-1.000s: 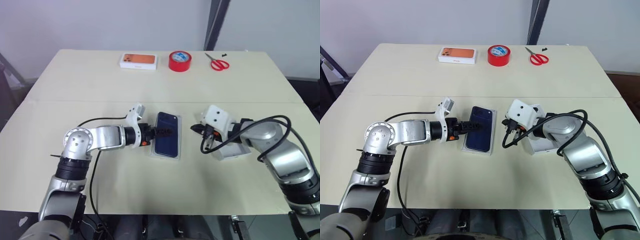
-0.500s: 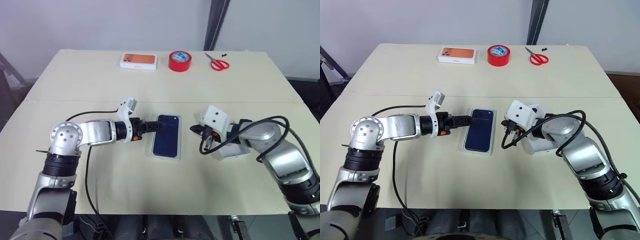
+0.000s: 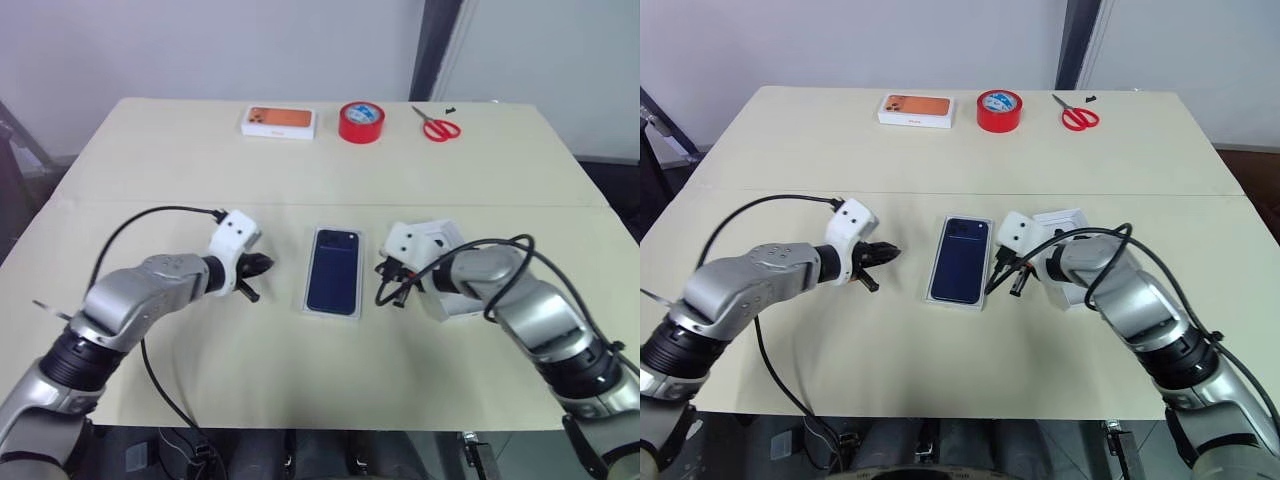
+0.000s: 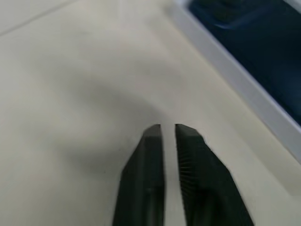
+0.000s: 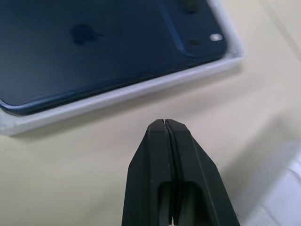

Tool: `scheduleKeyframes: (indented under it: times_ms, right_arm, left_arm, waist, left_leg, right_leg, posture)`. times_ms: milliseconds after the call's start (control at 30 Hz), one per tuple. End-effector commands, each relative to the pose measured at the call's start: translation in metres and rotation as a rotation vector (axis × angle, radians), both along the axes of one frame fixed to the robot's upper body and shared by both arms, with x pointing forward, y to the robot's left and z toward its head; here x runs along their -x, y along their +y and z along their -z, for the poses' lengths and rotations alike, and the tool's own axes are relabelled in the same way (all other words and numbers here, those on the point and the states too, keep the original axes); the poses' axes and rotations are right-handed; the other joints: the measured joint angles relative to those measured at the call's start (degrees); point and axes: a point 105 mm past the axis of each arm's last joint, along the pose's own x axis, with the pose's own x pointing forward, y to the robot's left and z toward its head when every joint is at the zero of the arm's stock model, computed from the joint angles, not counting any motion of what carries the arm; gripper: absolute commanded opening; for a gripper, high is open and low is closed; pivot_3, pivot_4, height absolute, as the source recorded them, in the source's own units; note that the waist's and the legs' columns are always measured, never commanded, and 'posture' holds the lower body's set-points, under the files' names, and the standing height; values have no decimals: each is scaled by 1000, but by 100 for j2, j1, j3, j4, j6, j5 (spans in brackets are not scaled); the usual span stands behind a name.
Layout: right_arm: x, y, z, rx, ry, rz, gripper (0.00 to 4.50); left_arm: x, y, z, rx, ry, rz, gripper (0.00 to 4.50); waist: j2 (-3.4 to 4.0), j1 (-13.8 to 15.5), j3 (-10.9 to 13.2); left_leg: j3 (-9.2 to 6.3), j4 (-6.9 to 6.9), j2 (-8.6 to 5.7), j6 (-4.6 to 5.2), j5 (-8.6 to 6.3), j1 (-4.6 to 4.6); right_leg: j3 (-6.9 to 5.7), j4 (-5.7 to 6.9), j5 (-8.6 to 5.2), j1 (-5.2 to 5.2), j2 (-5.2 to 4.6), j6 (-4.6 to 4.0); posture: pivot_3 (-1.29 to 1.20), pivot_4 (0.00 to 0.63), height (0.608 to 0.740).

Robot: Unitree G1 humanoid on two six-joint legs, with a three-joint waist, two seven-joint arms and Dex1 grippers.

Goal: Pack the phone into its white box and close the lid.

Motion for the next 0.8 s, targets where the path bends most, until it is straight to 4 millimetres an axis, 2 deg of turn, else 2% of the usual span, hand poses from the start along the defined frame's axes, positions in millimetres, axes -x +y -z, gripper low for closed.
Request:
scheduleKeyframes:
  times_ms: [33,200,367,633,800]
  right_arm:
    - [-7,5,-2,25,-36,15,0]
    - [-10,15,-2,37,-53,-7,0]
    - [-4,15,-7,36,-56,-28,0]
    - [16,-6,-5,73,-8,-36,0]
    - [30,-27,2,113,33,-8,0]
  left_arm:
    - [-3,-13,-4,-24,-29,64,770]
    - [-3,-40,13,-77,22,158,770]
    - [-1,-66,16,-52,41,231,770]
    - [19,-117,17,-15,84,411,770]
    - [32,-133,17,-13,111,496,770]
  waist:
    - [0,16,0]
    - [0,40,0]
    - [1,79,-1]
    - [2,94,-2]
    - [3,82,-3]
  left_leg:
    - [0,1,0,2,-1,-1]
    - [1,7,-1,26,-14,-7]
    - [1,9,-1,32,-17,-7]
    - [-1,18,-9,47,-24,-11]
    - [-3,19,-7,50,-26,-11]
  right_leg:
    - [0,1,0,-1,1,0]
    - [-2,1,1,-3,7,2]
    - [-2,2,1,-2,10,3]
    - [-4,-2,1,7,9,4]
    - [-4,-3,1,8,7,4]
  posture:
    - [0,150,725]
    - [0,150,725]
    - [0,150,725]
    - [0,150,725]
    - [0,150,725]
